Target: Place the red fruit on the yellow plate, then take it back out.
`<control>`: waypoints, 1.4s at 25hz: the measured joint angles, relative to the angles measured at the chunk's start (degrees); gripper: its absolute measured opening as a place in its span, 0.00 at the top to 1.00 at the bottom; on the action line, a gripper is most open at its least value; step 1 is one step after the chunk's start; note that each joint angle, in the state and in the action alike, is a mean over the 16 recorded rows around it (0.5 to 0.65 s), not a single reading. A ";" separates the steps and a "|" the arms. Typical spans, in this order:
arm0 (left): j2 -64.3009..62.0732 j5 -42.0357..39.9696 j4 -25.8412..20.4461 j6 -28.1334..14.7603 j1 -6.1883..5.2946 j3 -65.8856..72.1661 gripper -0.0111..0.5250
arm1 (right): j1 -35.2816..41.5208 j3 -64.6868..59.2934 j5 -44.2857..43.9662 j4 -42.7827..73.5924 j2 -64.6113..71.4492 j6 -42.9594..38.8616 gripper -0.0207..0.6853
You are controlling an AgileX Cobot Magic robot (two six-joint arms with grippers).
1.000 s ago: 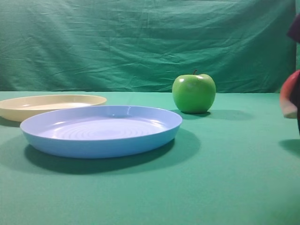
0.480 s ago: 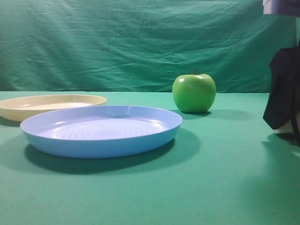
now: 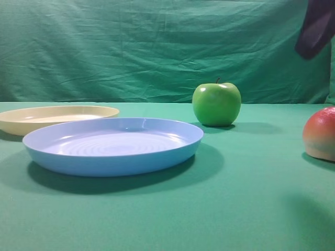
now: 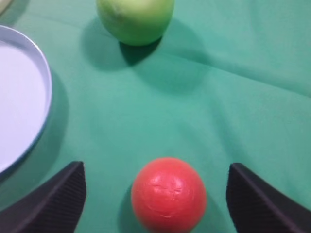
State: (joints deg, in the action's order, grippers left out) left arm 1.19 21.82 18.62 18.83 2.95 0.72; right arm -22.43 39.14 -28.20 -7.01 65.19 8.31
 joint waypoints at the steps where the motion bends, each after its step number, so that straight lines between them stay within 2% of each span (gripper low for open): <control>1: 0.00 0.00 0.00 0.00 0.00 0.00 0.98 | 0.00 1.14 -2.67 0.00 -1.74 -0.05 0.35; 8: 0.00 0.00 0.00 0.00 0.00 0.00 0.98 | 0.00 7.41 -19.07 0.00 -13.46 -0.18 0.73; 11: 0.00 0.00 0.00 0.00 0.00 0.00 0.98 | 0.00 8.49 -23.72 0.00 -18.32 -0.19 0.85; 14: 0.00 0.00 0.00 0.00 0.00 0.00 0.98 | 0.00 8.62 -26.87 -0.12 -23.09 -0.20 0.94; 20: 0.00 0.00 0.00 0.00 0.00 0.00 0.98 | 0.00 6.35 -28.75 -1.89 -32.32 -0.05 0.97; 35: 0.00 0.00 0.00 0.00 0.00 0.00 0.98 | 0.02 -0.58 -24.49 -6.59 -46.67 1.01 0.97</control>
State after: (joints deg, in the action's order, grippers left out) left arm 1.19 21.82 18.62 18.83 2.95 0.72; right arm -22.40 38.55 -52.69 -13.60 18.52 9.32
